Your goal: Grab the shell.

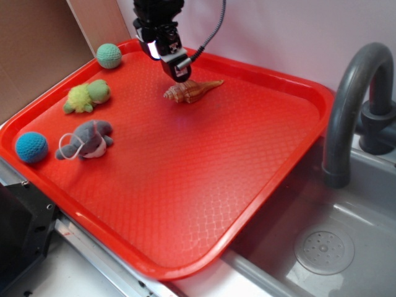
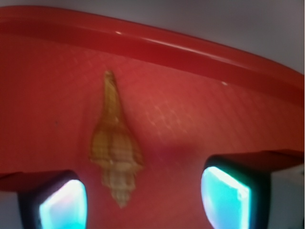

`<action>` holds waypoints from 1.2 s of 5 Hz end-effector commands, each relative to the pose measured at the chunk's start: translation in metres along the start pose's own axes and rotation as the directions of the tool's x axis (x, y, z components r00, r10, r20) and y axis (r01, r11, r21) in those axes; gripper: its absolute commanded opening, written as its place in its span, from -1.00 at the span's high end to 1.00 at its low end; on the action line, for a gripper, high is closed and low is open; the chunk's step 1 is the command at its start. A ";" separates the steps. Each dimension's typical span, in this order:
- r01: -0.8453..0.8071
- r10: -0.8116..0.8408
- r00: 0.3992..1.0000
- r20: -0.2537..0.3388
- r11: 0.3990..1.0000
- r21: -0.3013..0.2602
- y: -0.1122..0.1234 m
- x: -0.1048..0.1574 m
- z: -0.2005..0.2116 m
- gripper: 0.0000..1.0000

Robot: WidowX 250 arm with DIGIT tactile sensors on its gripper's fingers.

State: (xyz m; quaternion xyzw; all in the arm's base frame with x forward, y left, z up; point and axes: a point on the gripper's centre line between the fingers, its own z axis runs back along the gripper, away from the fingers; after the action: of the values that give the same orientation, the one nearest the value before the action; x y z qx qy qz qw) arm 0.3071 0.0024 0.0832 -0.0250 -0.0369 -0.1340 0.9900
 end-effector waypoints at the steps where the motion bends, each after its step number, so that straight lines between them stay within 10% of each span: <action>1: 0.118 -0.119 0.993 0.002 0.988 -0.098 -0.026 0.015 -0.020 -1.00; 3: 0.111 -0.113 0.990 -0.087 0.993 -0.037 -0.033 0.014 -0.048 -1.00; 4: 0.091 -0.089 0.990 -0.108 0.996 0.015 -0.033 0.013 -0.051 1.00; 6: 0.065 -0.062 0.996 -0.061 0.996 0.055 -0.038 0.006 -0.017 1.00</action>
State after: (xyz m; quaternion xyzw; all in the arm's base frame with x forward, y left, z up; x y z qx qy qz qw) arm 0.2984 -0.0267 0.0483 0.0070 0.0265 -0.1587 0.9869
